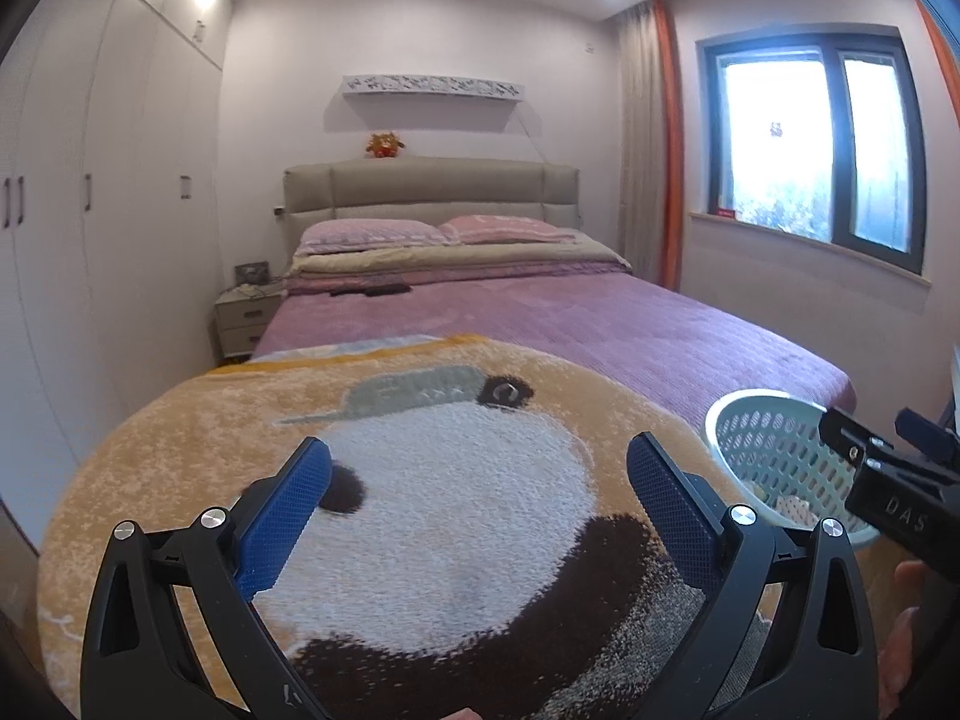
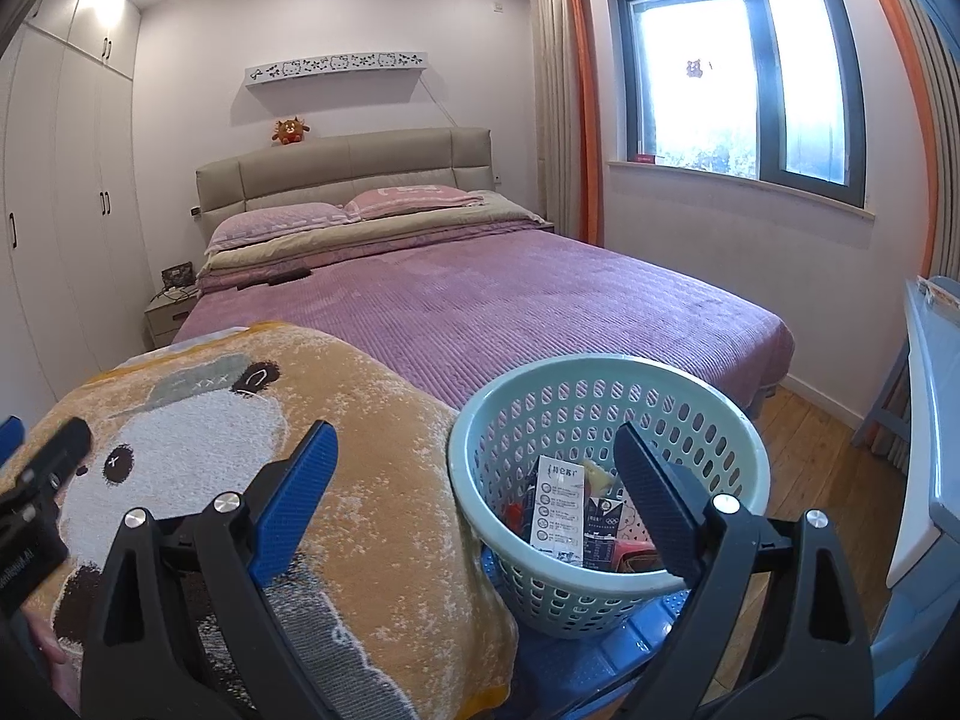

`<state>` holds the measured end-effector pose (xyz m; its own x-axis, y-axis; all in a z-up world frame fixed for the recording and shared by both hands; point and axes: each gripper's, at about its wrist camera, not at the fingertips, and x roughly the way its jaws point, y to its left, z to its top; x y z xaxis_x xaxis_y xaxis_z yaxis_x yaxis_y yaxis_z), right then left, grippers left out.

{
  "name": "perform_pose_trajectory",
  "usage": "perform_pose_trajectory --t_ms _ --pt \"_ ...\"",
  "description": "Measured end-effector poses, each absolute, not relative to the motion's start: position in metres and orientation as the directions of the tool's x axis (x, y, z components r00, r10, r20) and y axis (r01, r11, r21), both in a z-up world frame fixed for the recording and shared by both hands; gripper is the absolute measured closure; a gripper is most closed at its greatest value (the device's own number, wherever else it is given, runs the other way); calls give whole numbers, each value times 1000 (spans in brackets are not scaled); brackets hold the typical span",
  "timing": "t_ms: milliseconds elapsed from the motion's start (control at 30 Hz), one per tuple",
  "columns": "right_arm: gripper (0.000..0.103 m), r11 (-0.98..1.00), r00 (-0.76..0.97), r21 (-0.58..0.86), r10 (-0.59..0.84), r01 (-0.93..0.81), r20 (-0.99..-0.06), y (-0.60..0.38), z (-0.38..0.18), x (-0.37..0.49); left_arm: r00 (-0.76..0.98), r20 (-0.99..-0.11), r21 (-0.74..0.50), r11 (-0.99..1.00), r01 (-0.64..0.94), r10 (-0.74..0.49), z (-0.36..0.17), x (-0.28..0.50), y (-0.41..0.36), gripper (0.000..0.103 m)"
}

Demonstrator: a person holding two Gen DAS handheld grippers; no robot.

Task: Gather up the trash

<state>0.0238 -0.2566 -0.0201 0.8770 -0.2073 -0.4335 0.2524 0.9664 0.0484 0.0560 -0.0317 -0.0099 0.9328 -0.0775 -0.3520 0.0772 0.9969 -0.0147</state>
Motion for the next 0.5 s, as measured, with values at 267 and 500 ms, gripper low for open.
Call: perform_pose_trajectory --t_ms 267,500 --pt "14 971 877 41 -196 238 -439 -241 -14 18 942 -332 10 999 46 -40 -1 39 -23 8" --pt "14 974 869 46 -178 223 -462 -228 -10 19 948 -316 10 1000 -24 26 6 30 -9 8"
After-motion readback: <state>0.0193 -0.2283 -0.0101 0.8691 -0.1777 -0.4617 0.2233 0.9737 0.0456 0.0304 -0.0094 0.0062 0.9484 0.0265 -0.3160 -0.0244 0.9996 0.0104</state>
